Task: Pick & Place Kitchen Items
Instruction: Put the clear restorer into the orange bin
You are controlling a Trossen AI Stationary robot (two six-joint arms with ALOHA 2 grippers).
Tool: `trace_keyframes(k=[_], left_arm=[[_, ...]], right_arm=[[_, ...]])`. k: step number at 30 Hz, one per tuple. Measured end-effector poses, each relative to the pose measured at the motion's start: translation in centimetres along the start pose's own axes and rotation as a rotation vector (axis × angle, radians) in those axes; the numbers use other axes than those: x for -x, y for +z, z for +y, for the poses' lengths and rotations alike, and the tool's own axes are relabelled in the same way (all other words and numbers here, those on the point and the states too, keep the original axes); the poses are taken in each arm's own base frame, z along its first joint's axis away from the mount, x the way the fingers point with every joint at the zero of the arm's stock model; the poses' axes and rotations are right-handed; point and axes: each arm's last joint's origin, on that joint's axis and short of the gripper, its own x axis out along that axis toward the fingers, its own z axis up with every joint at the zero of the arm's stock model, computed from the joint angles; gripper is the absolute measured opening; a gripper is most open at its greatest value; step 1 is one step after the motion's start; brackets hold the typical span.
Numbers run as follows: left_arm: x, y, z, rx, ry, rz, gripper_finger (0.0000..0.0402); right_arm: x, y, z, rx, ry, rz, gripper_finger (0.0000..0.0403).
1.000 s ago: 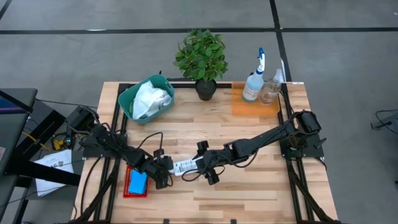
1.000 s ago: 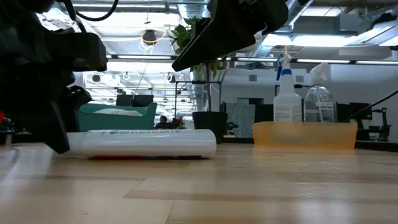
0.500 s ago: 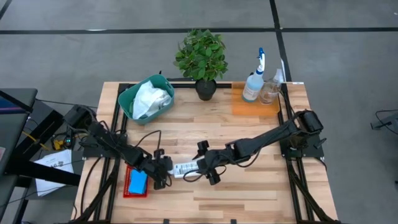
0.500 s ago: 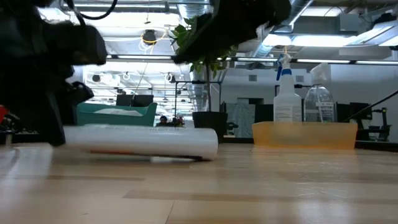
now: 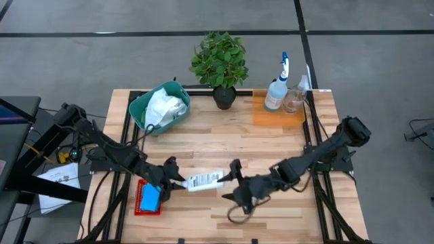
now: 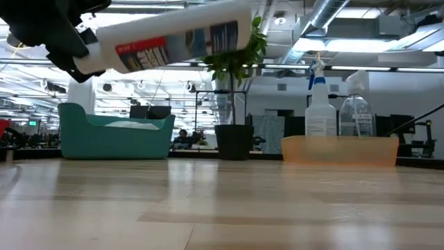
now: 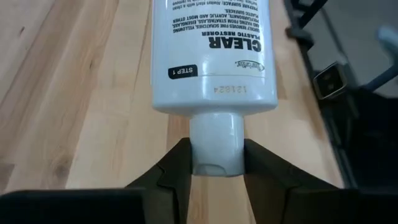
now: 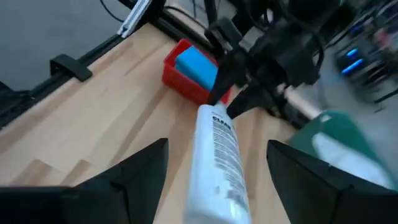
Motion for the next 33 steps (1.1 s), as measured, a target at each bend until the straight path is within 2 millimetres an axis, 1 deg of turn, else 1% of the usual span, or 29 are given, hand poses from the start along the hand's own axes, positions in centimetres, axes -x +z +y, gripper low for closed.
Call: trace_keyframes(k=[4, 8, 11, 13, 17, 23, 33], left_arm=[[0.6, -0.4, 0.4, 0.022, -0.048, -0.057, 0.0109], [0.9, -0.2, 0.2, 0.038, -0.123, -0.103, 0.0109], [1.1, 0.2, -0.1, 0.048, -0.182, -0.138, 0.0109], [1.1, 0.4, -0.2, 0.051, -0.204, -0.152, 0.0109], [1.1, 0.4, -0.3, 0.05, -0.219, -0.149, 0.0109], [1.2, 0.5, -0.5, 0.046, -0.25, -0.151, 0.0109], [1.2, 0.5, -0.5, 0.039, -0.252, -0.151, 0.0109]], right_arm=[[1.0, 1.3, 1.7, 0.07, -0.044, -0.06, 0.0265], [1.2, 2.0, 2.5, 0.12, -0.069, -0.115, 0.0265], [0.4, 1.8, 2.3, 0.161, -0.086, -0.111, 0.0265], [-0.3, 1.3, 2.2, 0.197, -0.089, -0.083, 0.0265], [-1.7, 0.6, 1.9, 0.254, -0.111, -0.057, 0.0265], [-1.9, 0.4, 1.5, 0.248, -0.139, -0.033, 0.0265], [-1.7, 0.4, 1.7, 0.243, -0.153, -0.014, 0.0265]])
